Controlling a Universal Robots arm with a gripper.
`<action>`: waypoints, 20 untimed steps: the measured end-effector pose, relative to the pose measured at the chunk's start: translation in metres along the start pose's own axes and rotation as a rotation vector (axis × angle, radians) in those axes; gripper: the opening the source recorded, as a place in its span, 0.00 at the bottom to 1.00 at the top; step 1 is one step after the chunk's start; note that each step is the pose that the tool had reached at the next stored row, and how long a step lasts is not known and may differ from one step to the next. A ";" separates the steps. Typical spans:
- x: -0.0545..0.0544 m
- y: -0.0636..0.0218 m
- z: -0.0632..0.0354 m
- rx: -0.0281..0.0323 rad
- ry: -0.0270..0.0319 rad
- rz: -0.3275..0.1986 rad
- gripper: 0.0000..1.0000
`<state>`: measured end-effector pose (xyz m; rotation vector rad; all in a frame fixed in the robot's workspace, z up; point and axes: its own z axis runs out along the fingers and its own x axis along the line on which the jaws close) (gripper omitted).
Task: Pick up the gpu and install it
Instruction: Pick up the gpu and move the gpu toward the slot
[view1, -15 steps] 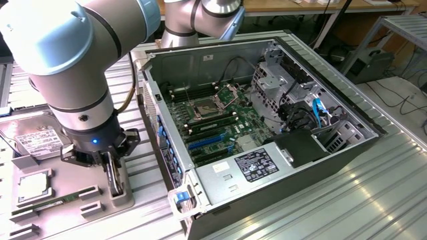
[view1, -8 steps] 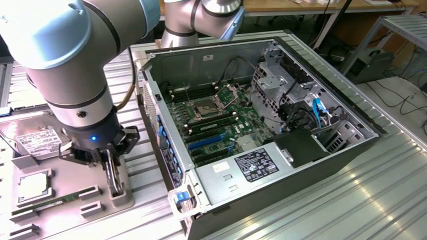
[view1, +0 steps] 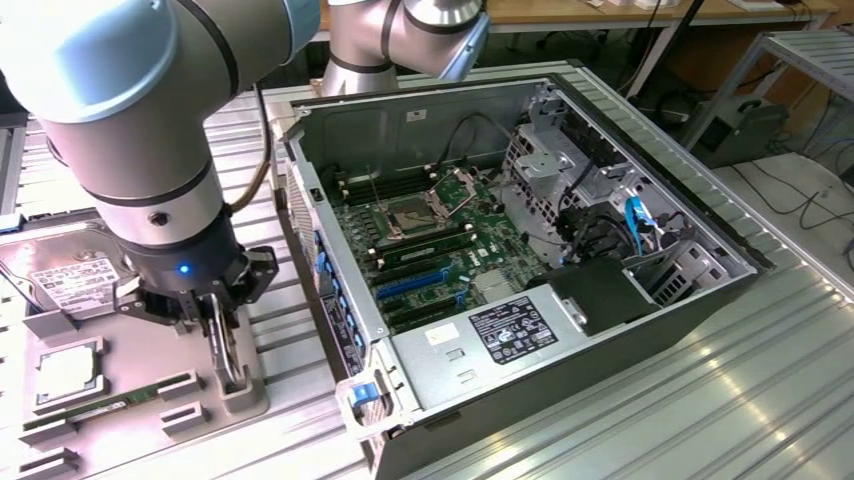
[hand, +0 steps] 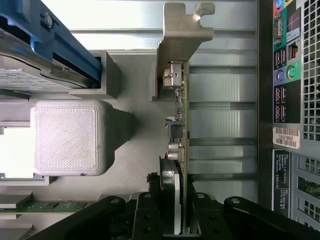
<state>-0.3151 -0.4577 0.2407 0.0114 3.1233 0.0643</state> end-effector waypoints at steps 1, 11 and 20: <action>0.000 0.0001 -0.0019 -0.0002 -0.0001 0.000 0.28; 0.000 0.0005 -0.0123 -0.0028 0.0000 0.000 0.28; 0.000 0.0009 -0.0214 -0.0044 0.0000 0.000 0.28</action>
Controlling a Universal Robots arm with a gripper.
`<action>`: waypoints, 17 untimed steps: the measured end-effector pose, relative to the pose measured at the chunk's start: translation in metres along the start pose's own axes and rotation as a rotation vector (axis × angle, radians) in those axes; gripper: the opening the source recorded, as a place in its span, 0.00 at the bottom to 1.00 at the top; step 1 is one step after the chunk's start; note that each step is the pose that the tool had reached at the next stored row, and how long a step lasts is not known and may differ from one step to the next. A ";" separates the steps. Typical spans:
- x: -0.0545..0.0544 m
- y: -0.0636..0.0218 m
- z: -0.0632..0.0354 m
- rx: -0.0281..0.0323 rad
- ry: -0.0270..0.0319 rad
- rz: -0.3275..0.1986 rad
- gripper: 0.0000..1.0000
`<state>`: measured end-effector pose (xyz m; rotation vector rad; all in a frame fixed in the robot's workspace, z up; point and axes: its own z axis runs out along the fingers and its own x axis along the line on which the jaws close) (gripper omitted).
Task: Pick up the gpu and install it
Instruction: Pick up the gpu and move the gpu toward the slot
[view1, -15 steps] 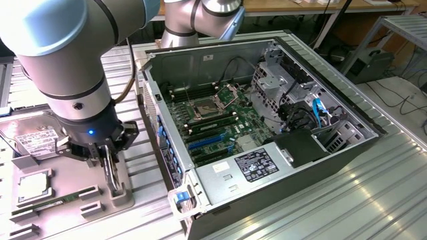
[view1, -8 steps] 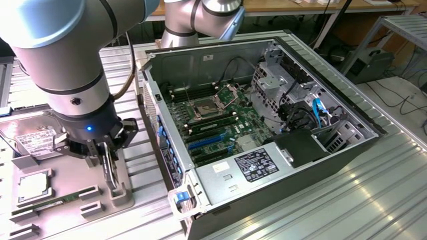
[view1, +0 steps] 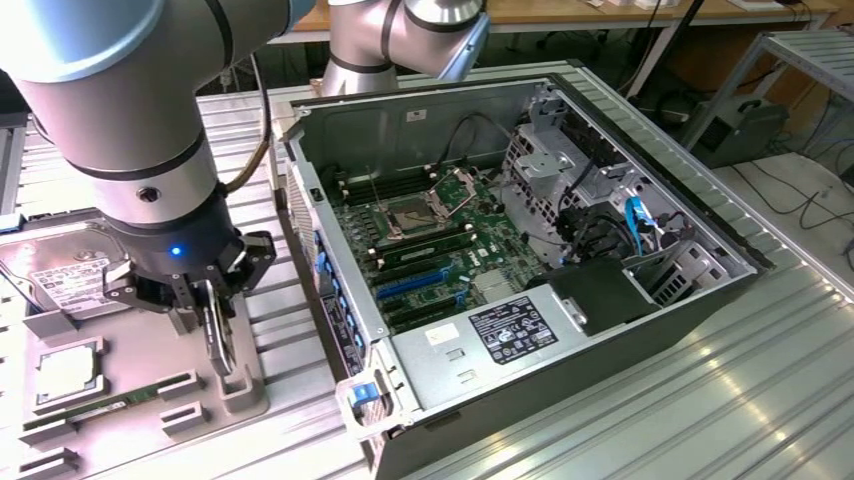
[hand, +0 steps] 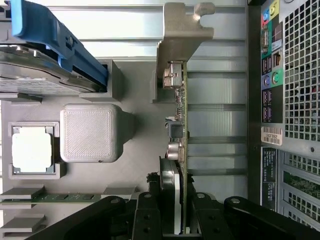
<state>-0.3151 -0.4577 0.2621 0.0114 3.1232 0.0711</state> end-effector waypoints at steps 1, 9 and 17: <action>0.000 0.0000 -0.0008 -0.0001 0.0000 0.000 0.28; 0.000 0.0005 -0.0112 -0.0009 0.0000 0.000 0.28; 0.000 0.0010 -0.0223 -0.0011 -0.0001 0.000 0.28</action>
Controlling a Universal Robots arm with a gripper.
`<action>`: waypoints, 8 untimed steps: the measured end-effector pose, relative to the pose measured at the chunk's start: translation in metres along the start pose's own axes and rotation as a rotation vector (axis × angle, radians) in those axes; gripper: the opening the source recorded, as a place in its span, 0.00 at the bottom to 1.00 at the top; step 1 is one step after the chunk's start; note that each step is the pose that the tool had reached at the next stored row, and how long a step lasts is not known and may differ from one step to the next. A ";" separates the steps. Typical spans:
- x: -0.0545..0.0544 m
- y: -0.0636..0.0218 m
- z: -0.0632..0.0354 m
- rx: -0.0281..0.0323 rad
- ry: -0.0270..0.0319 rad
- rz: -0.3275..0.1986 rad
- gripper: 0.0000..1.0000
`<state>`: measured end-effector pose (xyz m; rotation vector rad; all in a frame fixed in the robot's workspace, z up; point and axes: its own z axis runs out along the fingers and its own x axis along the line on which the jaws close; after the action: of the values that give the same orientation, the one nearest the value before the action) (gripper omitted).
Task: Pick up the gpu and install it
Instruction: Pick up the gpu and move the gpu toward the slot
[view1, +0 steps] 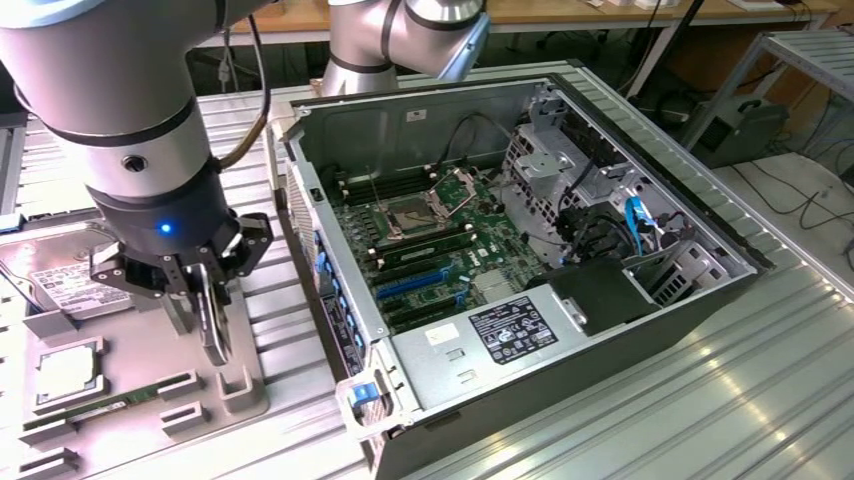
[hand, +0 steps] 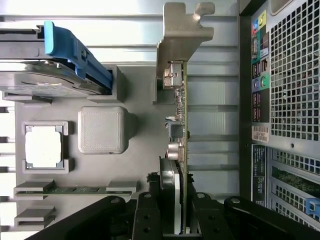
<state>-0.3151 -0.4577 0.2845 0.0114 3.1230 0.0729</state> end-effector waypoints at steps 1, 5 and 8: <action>0.000 0.0001 -0.0021 0.0000 0.0000 0.000 0.28; 0.000 0.0003 -0.0072 -0.0010 0.0001 0.000 0.28; 0.000 0.0006 -0.0127 -0.0014 0.0001 0.000 0.28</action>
<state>-0.3151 -0.4577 0.2972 0.0114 3.1231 0.0752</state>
